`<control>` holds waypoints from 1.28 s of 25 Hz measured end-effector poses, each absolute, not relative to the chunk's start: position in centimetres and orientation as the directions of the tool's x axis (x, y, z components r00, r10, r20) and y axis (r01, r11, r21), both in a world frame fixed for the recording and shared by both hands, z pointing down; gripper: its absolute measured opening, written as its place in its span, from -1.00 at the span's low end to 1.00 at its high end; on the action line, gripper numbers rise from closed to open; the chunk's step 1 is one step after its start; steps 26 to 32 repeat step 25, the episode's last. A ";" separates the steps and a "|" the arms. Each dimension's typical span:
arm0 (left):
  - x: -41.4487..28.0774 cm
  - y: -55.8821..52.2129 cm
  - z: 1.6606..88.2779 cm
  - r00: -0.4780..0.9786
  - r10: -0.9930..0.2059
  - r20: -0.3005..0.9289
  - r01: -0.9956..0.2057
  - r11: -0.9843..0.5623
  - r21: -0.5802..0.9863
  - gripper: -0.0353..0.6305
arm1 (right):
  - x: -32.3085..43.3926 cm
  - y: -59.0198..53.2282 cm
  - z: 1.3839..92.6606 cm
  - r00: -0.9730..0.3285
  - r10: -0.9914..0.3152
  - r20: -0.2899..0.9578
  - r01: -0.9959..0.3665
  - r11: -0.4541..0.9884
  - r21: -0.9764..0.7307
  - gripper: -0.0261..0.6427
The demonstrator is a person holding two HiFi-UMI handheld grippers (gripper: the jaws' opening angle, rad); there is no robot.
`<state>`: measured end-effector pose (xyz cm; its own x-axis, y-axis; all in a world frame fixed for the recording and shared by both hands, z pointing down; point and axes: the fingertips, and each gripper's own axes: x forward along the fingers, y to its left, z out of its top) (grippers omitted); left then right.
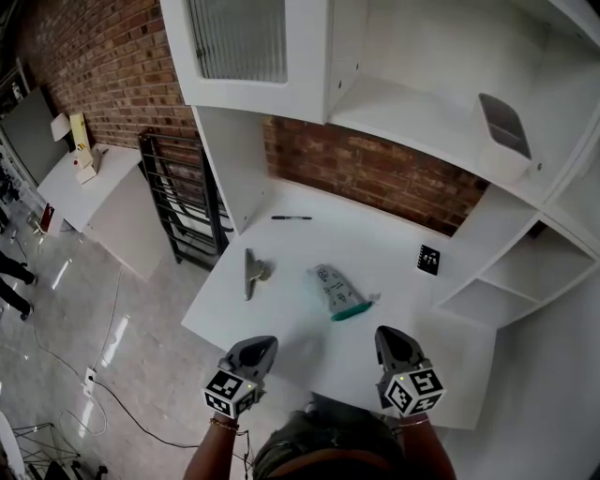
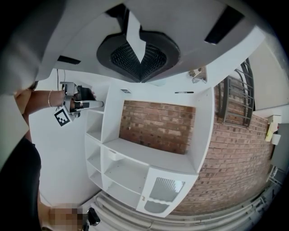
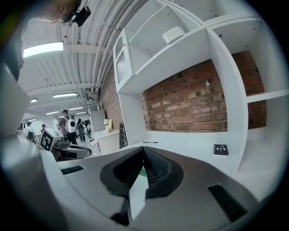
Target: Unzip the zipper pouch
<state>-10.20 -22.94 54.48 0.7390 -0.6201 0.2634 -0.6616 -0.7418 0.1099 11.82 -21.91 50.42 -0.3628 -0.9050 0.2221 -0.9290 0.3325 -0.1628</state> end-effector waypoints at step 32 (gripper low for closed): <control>-11.2 -19.6 52.9 0.695 -0.686 0.214 -0.717 -0.684 0.135 -0.88 | 11.8 -20.3 49.7 -0.348 -0.915 0.205 -0.936 0.328 -0.127 -0.92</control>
